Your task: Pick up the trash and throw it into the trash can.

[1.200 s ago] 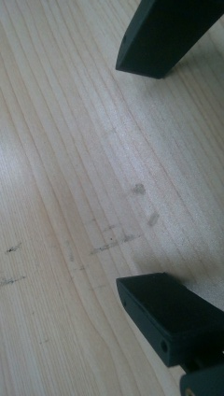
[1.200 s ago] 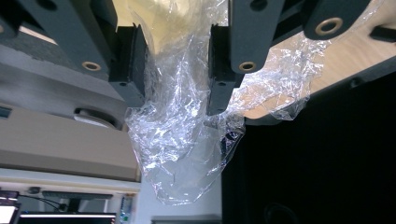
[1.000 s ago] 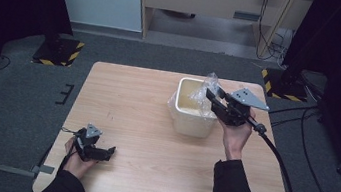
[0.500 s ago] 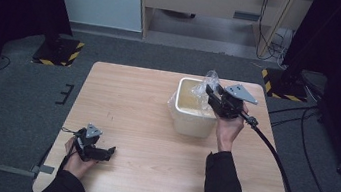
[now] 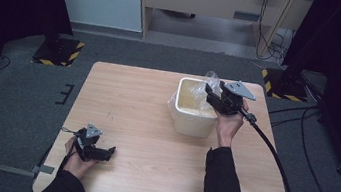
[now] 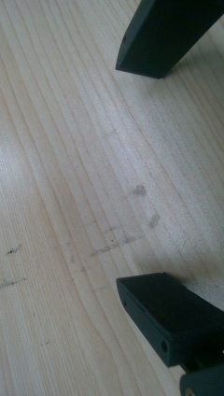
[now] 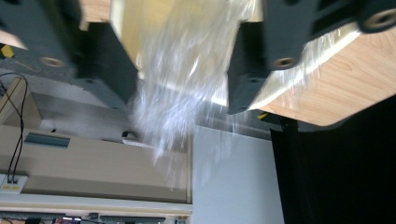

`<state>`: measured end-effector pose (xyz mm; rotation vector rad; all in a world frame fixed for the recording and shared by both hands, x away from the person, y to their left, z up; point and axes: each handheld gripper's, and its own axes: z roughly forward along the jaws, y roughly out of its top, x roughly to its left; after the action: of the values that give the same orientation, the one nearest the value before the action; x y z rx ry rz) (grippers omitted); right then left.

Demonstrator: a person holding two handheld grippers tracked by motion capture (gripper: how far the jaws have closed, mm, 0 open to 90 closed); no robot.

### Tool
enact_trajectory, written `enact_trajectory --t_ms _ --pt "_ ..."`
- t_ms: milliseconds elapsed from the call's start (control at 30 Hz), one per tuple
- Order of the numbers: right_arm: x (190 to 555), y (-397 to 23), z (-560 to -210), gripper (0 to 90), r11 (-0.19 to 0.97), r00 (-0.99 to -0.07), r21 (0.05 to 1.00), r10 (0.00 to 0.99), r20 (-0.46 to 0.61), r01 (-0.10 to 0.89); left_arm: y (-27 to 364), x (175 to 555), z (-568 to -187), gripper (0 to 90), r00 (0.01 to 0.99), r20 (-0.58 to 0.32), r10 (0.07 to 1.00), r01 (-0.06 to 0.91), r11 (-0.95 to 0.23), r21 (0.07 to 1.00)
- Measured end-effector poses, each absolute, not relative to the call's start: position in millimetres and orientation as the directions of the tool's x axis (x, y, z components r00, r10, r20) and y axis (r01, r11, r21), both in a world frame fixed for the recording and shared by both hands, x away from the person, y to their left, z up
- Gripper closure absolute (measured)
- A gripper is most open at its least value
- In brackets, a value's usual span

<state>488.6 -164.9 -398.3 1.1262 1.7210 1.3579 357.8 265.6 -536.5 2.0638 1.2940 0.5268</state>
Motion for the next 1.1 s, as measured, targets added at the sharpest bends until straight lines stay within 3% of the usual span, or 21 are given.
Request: enact_trajectory --t_ms 533,733,1100 --pt "448.5 -188.0 -379.7 16.6 0.005 -0.442 0.977 0.893 0.091 0.212 265.5 357.8 -536.5 0.0 0.435 0.001 0.9 0.644 -0.312 0.698" --pt "416.1 -196.0 -402.4 9.8 0.027 -0.494 0.968 0.863 0.104 0.251 265.3 357.6 -536.5 0.0 0.434 0.002 0.901 0.644 -0.312 0.699" --pt "369.4 -200.1 -451.6 6.6 0.132 -0.571 0.936 0.817 0.084 0.326 265.0 357.5 -536.5 0.0 0.434 0.003 0.901 0.643 -0.312 0.699"
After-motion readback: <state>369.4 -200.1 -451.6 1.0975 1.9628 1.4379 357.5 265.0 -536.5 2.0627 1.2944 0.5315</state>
